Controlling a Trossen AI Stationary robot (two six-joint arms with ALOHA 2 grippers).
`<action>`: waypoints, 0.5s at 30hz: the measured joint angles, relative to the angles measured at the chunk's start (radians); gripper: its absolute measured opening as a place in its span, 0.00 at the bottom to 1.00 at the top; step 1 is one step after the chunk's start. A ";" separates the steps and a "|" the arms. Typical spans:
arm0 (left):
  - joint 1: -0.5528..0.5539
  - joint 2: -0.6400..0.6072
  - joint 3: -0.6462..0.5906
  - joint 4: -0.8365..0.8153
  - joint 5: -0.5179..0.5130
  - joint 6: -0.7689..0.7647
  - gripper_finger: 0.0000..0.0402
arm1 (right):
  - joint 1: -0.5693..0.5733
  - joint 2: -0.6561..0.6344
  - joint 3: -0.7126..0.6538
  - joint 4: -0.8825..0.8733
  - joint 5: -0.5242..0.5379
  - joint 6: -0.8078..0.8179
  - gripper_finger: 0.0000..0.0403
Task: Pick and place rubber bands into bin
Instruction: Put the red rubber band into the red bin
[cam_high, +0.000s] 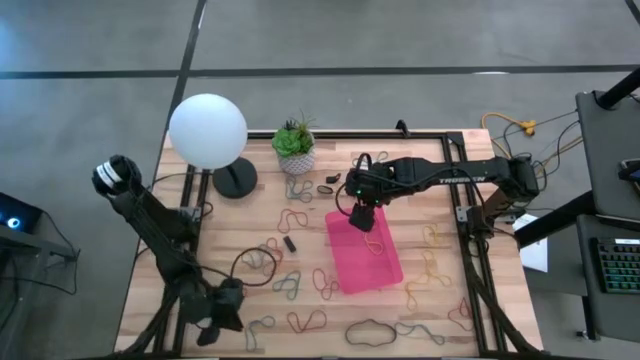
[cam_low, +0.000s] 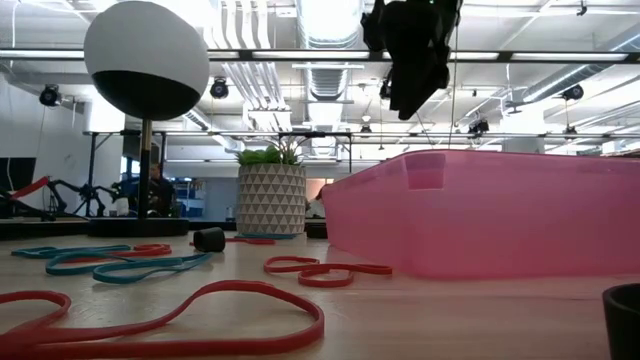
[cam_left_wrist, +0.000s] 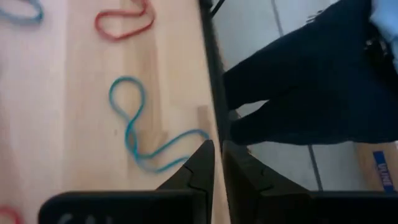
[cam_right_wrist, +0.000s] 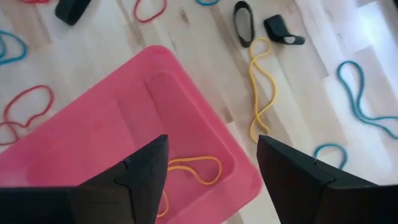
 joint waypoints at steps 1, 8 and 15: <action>-0.001 0.004 -0.001 0.012 0.000 -0.015 0.04 | -0.003 0.000 0.000 0.000 0.008 -0.011 0.57; 0.000 0.037 -0.021 0.163 -0.054 -0.123 0.06 | -0.037 0.000 0.000 0.000 0.009 -0.035 0.57; 0.022 0.039 -0.015 -0.124 -0.078 -0.182 0.15 | -0.051 0.000 0.000 0.000 0.009 -0.038 0.57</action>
